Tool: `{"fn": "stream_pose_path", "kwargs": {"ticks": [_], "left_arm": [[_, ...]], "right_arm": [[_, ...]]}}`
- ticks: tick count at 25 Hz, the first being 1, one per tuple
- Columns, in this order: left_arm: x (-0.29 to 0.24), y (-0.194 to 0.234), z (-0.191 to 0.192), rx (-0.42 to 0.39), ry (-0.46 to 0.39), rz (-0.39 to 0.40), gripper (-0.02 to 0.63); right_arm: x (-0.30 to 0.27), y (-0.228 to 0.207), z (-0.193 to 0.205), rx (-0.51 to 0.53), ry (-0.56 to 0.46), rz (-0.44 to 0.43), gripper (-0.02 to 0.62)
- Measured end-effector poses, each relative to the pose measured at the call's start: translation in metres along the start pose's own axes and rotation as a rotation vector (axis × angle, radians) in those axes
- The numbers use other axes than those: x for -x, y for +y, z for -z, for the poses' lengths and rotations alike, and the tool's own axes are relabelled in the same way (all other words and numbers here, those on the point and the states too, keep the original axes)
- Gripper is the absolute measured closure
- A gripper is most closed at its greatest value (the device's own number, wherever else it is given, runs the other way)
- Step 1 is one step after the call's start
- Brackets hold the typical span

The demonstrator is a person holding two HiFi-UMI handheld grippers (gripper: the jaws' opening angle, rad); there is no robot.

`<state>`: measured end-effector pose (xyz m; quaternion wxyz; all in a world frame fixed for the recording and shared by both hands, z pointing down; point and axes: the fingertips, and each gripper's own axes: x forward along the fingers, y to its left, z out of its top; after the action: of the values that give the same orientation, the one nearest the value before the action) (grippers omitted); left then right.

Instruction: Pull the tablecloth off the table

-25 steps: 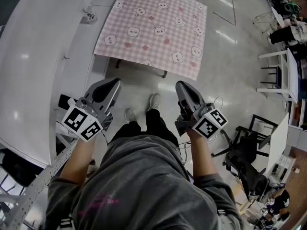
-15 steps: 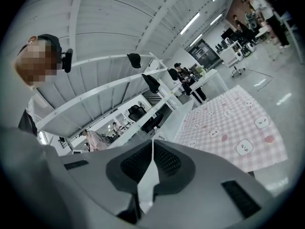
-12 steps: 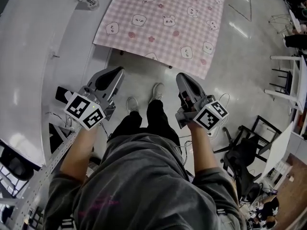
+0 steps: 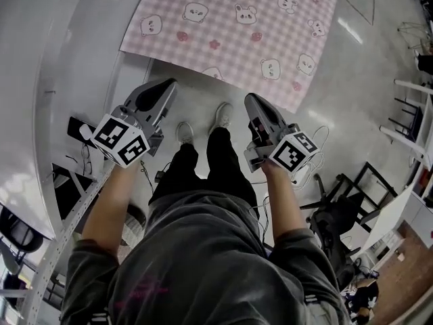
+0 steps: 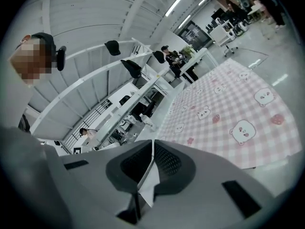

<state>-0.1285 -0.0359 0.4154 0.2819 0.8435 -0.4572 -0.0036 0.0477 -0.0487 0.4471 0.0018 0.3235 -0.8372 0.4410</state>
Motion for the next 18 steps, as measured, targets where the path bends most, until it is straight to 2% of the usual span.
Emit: {"fn": "stream_pose_path", "kwargs": {"ticks": [12,18], "left_arm": [[-0.047,0.052,0.088,0.124,0.109,-0.048,0.574],[-0.064,0.077,0.125,0.164,0.166,-0.061,0.561]], "right_arm": [[-0.038,-0.083,0.061,-0.103,0.124,0.021,0.6],[-0.044,-0.112,0.088,-0.162,0.13,0.034,0.598]]}}
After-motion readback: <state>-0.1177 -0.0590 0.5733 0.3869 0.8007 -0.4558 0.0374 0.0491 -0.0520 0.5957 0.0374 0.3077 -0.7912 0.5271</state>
